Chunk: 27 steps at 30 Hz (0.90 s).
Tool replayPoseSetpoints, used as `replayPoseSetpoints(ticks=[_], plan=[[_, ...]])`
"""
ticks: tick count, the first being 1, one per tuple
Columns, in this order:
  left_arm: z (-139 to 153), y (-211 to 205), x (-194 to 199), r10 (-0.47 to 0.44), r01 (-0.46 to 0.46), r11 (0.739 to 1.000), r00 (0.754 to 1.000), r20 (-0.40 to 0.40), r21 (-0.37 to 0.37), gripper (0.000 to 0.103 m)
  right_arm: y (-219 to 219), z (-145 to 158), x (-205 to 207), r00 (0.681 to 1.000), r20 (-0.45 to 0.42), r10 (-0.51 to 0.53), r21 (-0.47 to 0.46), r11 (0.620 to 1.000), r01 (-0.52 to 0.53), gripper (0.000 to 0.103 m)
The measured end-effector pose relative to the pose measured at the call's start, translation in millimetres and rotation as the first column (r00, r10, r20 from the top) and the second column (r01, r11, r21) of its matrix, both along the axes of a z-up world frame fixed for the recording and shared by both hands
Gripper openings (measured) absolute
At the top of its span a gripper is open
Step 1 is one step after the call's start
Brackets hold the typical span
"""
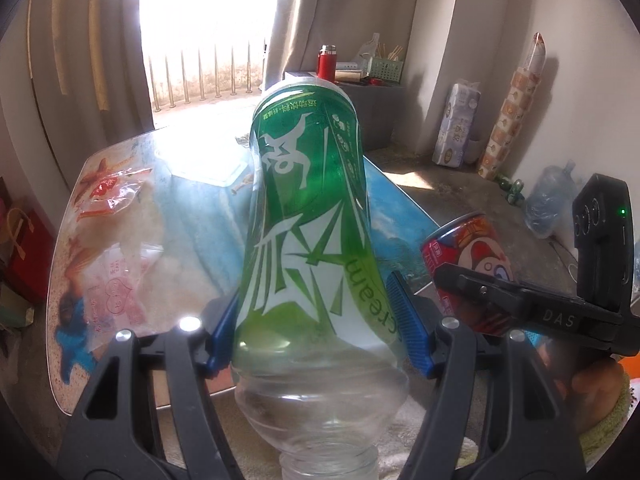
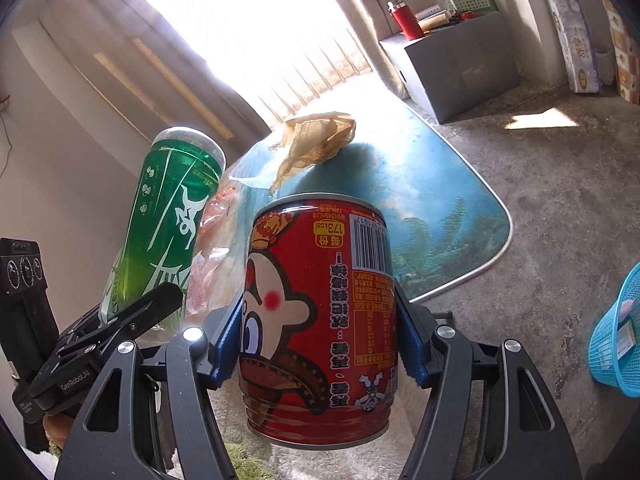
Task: Collect trash
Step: 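Carry the bottle and can over the blue basket with both grippers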
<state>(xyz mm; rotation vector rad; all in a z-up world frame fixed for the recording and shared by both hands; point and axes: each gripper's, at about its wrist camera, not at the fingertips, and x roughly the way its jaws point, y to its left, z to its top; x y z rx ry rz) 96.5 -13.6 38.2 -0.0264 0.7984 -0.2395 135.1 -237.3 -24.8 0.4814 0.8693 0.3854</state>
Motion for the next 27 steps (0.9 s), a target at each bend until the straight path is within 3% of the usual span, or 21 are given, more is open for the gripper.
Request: replayPoseSetpoints(ticks=[10,21,27], plan=[[-19.6,-75.9,-8.1,-0.198,0.195,0.980,0.979,-0.052,-0.044,0.064,-80.2,-18.6,-42.6,0.983,-0.074,-0.166,0.016,0.986,0.168,0.064],[-44.2,-148.0,-4.8,-0.337,0.335,0.942,0.935,-0.112,-0.032,0.064,-144.9,-42.2,-68.5,0.953,-0.126,-0.277,0.034,0.959,0.283,0.064],[-58.1,-187.0,3.7,-0.415,0.417,0.909,0.898,-0.145,-0.023,0.064,-193.7,-51.8,-87.7,0.914,-0.150,-0.376,0.022,0.923,0.383,0.064]])
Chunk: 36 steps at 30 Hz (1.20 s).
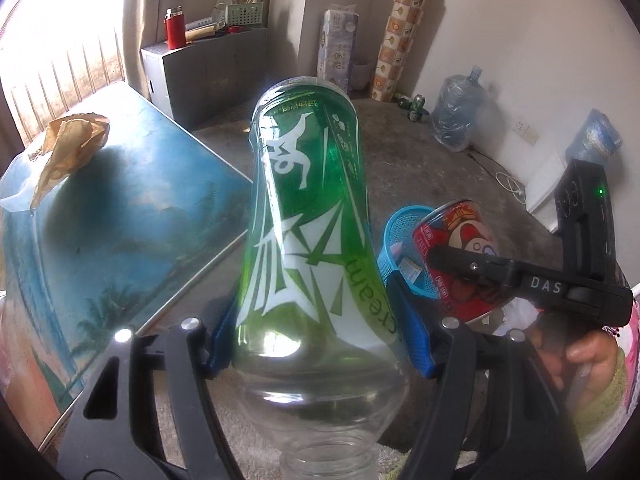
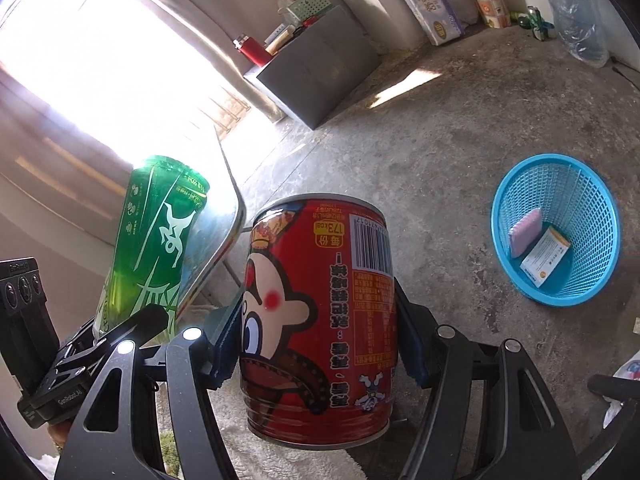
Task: Collect trash
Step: 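Carry the bottle and can over the blue basket with both grippers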
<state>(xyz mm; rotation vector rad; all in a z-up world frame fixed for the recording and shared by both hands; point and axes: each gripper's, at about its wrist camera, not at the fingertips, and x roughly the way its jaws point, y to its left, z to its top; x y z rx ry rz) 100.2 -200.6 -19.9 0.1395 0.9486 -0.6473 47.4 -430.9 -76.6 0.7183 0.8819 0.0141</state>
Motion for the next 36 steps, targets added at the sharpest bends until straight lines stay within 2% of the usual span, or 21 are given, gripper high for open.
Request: replayPoseSetpoints(ticks=[5,9,14,18,22,24,25,28,30,36], plan=[[-19.1,-37.4,9.4,-0.091,0.092,0.996,0.994,-0.062,0.003,0.064,-47.8,-9.2,-23.5,0.991,-0.030,-0.128,-0.015,0.992,0.128,0.064],[-40.6,-70.6,16.4,-0.174,0.177,0.984,0.972,-0.157,0.004,0.064,-85.1,-19.6,-41.8,0.971,-0.056,-0.231,-0.032,0.973,0.230,0.064],[-68.6,-114.8,16.5,-0.268,0.274,0.962,0.923,-0.277,-0.017,0.064,-126.2,-43.2,-59.7,0.939,-0.102,-0.328,-0.017,0.944,0.328,0.064],[-94.2,-155.6,16.8,-0.325,0.335,0.941,0.867,-0.378,-0.041,0.064,-147.4,-69.0,-68.5,0.915,-0.151,-0.375,0.037,0.923,0.384,0.064],[-121.2,-200.6,19.4,-0.356,0.377,0.925,0.814,-0.459,-0.048,0.064,-164.0,-94.4,-69.4,0.899,-0.196,-0.392,0.088,0.906,0.414,0.064],[-135.6,-225.4,22.0,-0.358,0.390,0.920,0.800,-0.481,-0.036,0.065,-177.6,-108.7,-64.3,0.891,-0.218,-0.399,0.109,0.897,0.429,0.064],[-142.9,-237.5,23.7,-0.361,0.401,0.916,0.796,-0.485,-0.024,0.065,-184.8,-116.5,-60.5,0.883,-0.237,-0.405,0.112,0.892,0.439,0.064],[-162.9,-270.3,30.4,-0.339,0.405,0.914,0.809,-0.480,0.038,0.065,-207.5,-139.9,-48.4,0.857,-0.289,-0.427,0.115,0.873,0.474,0.064],[-174.0,-286.1,38.0,-0.302,0.377,0.924,0.817,-0.491,0.059,0.065,-219.5,-153.3,-41.5,0.843,-0.314,-0.436,0.109,0.866,0.489,0.064],[-197.2,-319.0,52.0,-0.246,0.324,0.944,0.817,-0.522,0.062,0.065,-233.9,-182.2,-23.2,0.840,-0.355,-0.411,0.111,0.873,0.474,0.064]])
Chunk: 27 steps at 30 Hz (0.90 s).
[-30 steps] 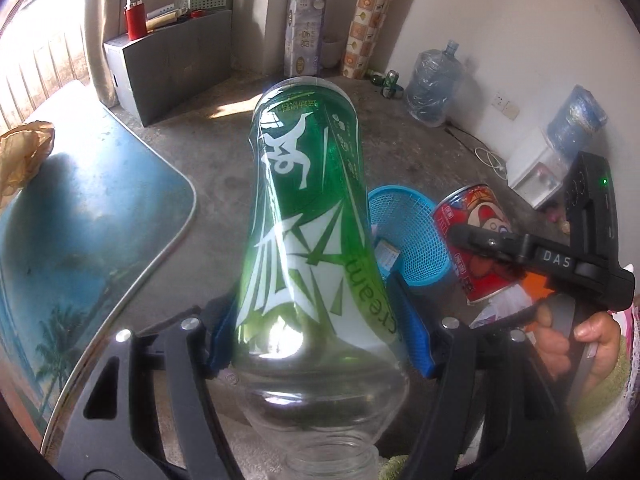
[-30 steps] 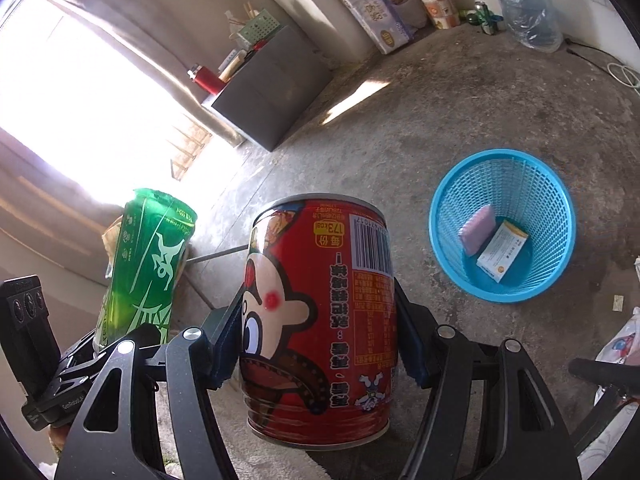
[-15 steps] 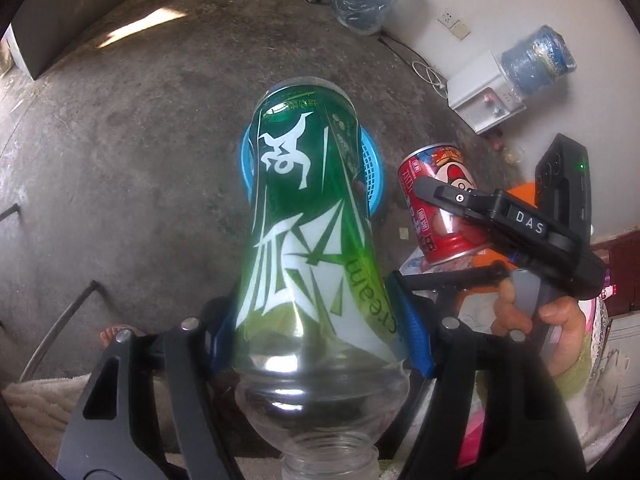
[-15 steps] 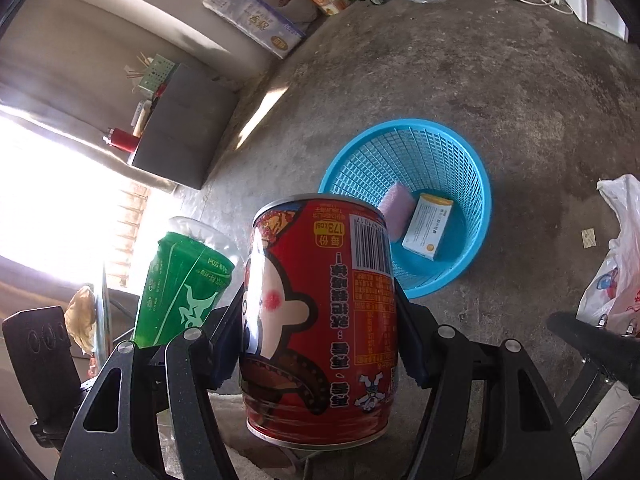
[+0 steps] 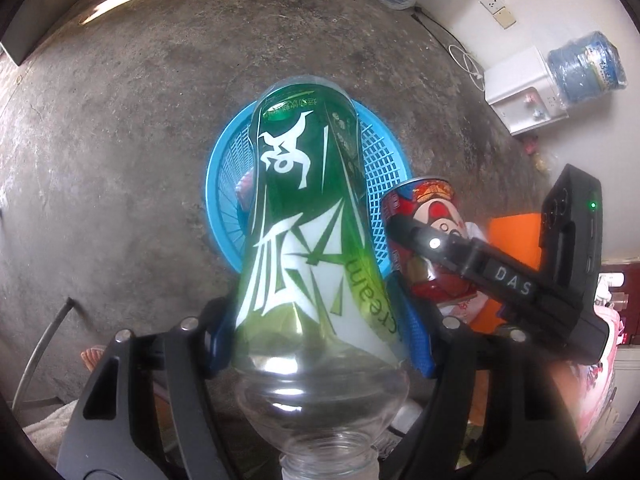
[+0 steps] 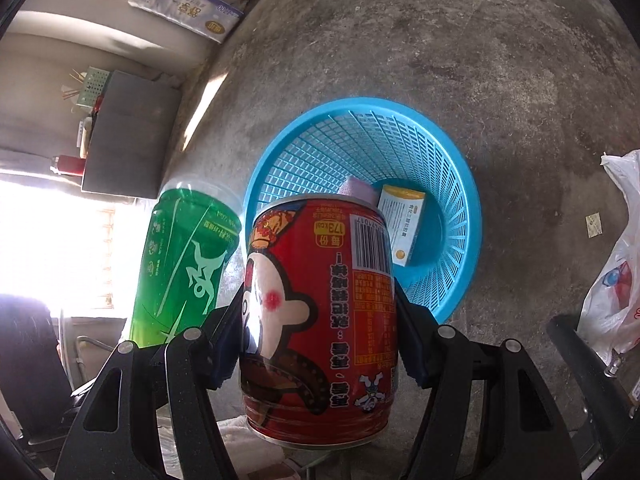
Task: Collect trash
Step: 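Carry the bottle and can over the blue basket with both grippers, then open both grippers to drop the bottle and can into the basket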
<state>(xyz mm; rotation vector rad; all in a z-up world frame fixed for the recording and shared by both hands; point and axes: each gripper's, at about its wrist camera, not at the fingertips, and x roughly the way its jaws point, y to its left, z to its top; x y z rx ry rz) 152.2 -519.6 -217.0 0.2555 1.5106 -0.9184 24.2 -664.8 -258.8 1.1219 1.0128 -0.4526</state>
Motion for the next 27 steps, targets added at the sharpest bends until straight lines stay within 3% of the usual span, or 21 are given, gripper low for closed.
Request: replayPoseSetpoints(ticks=[4,10,19,27], plan=[[2.6,-20.0,-3.7,0.013,-0.013,1.000,0.999,0.035,-0.006,0.065,-3.8,-6.2,2.6,1.000,0.002,-0.022,-0.005,1.000,0.022,0.064],[8.8,-25.0,-2.9,0.052,-0.052,0.997,0.999,-0.005,-0.052,0.067,-11.8,-0.7,-0.5,0.998,0.035,-0.052,0.023,0.998,0.051,0.064],[36.6,-7.3,8.8,0.123,-0.118,0.986,0.992,0.035,-0.117,0.068,-9.6,26.5,3.5,0.992,0.124,-0.025,0.011,1.000,0.024,0.065],[59.7,32.0,10.4,0.166,-0.157,0.973,0.985,0.039,-0.169,0.068,-9.7,43.0,2.1,0.984,0.176,-0.023,0.014,1.000,0.021,0.065]])
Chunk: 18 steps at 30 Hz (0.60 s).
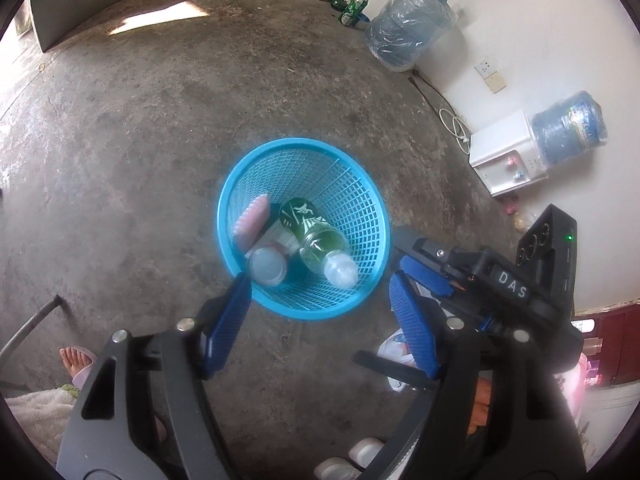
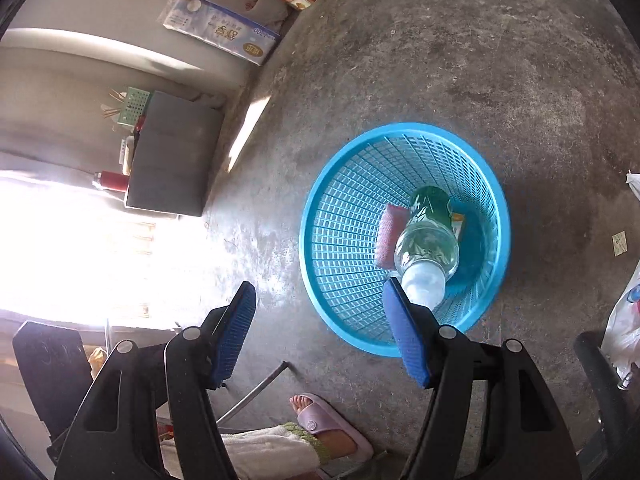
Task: Collect trash
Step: 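Open both grippers to drop the bottle and can into the basket, then move both empty grippers back toward the table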
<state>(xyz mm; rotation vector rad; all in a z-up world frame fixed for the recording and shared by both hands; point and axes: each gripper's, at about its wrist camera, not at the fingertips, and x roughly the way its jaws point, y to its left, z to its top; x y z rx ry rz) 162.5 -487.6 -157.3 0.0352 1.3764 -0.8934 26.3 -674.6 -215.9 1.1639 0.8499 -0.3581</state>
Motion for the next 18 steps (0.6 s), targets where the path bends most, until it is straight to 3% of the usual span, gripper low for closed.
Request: replayPoseSetpoints(ticks=[5,10,15,18], plan=[[22.8,35.6,-6.6,0.029,-0.028,0.998,0.999,0.022,-0.049,0.068,-1.0,12.1,-2.2,1.000,0.030,0.000,-0.011,1.000,0.001,0.065],[63.1,78.7,-17.3,0.046,-0.036,0.995,0.993,0.105,-0.093,0.068,3.7,26.0,-0.8,0.999,0.044,0.029,-0.046,0.999,-0.027,0.065],[109.1,145.0,-29.5,0.106,-0.077,0.982,0.980,0.168,-0.170,0.074,12.6,27.8,5.5,0.997,0.021,0.079,-0.057,0.995,-0.077,0.071],[131.6,192.5,-36.8,0.154,-0.115,0.978,0.962,0.225,-0.175,0.075,21.9,33.6,9.6,0.992,0.024,0.126,-0.075,0.989,-0.124,0.071]])
